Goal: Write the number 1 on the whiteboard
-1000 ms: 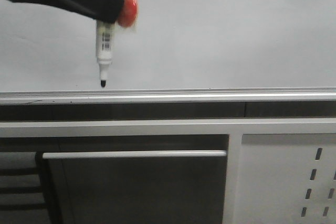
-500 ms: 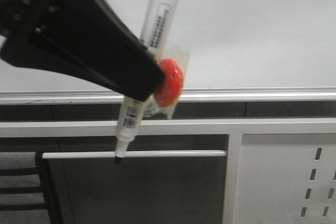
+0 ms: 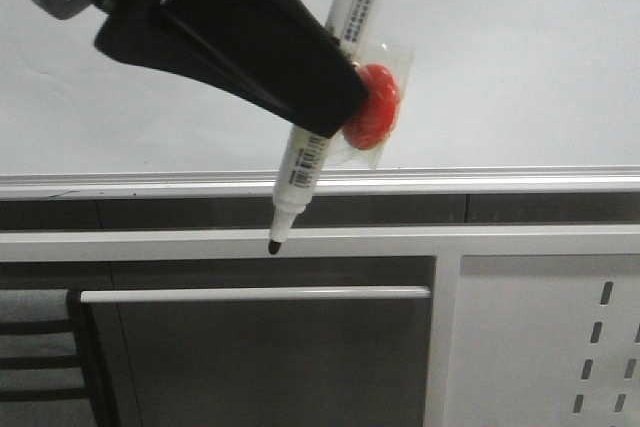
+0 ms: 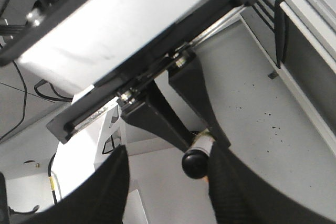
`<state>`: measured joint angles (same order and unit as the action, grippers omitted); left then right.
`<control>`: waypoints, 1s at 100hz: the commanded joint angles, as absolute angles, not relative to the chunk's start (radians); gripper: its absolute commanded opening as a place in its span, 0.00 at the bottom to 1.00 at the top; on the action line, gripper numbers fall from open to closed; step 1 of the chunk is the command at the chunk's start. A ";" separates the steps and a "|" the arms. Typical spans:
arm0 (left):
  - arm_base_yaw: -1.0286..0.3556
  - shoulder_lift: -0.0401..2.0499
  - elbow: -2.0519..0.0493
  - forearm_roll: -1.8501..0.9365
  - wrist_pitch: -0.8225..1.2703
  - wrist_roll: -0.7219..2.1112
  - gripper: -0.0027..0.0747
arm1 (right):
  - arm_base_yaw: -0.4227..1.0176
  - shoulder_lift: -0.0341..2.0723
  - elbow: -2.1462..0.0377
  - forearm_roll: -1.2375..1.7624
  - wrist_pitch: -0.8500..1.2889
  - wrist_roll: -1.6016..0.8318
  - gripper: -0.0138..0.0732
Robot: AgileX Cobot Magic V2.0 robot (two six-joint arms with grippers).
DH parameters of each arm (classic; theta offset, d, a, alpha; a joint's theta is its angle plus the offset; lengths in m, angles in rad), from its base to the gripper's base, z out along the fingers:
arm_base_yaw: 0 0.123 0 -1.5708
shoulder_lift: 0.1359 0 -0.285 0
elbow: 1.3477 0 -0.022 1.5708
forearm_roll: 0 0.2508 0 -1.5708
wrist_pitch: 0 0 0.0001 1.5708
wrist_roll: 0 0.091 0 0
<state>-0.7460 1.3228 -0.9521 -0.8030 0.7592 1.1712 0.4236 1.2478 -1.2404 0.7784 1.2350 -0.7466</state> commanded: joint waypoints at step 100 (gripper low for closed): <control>-0.706 1.294 -1.029 -0.845 0.779 1.107 0.58 | 0.425 1.253 -1.275 0.726 1.223 -0.751 0.10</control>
<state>-0.7324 1.3249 -0.9813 -0.7919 0.7816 1.1415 0.4257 1.2946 -1.2428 0.7086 1.2292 -0.7487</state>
